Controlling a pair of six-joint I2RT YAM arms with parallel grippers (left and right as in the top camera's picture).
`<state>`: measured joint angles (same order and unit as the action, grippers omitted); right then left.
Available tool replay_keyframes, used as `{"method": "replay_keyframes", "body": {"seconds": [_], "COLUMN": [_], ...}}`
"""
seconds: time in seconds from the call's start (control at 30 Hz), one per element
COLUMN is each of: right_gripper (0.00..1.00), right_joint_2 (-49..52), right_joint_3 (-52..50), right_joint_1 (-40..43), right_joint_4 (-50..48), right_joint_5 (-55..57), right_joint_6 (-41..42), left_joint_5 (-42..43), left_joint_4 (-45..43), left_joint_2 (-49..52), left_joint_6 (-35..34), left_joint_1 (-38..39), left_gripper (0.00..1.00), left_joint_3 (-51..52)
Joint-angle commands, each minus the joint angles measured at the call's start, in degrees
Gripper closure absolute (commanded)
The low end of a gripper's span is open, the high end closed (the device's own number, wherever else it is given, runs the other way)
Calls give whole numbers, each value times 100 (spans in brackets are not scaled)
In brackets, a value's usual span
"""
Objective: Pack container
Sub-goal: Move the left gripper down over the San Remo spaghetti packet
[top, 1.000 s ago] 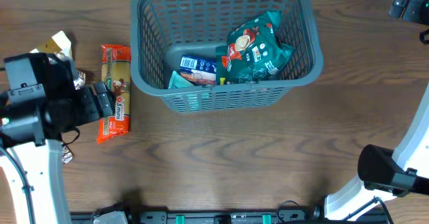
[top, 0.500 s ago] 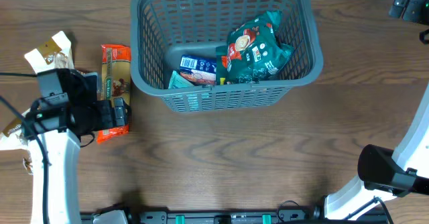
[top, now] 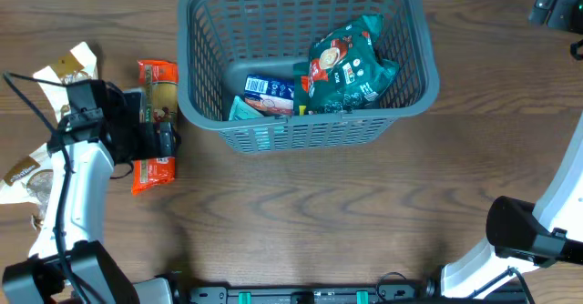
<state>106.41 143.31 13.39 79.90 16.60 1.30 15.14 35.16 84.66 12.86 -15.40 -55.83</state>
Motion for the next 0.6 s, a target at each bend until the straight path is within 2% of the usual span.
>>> {"method": "replay_keyframes", "body": {"seconds": [0.0, 0.2, 0.57], "right_gripper": [1, 1, 1], "right_joint_2": [-131, -131, -131], "right_joint_3": [63, 63, 63], "right_joint_1": [42, 42, 42], "right_joint_4": [11, 9, 9], "right_joint_5": [76, 76, 76], "right_joint_6": [81, 81, 81], "left_joint_5": [76, 76, 70], "left_joint_4": [-216, -597, -699], "left_joint_2": [116, 479, 1211], "left_joint_6": [262, 284, 319], "left_joint_1": [-33, -33, -28], "left_gripper": [2, 2, 2], "left_joint_3": [22, 20, -179]}}
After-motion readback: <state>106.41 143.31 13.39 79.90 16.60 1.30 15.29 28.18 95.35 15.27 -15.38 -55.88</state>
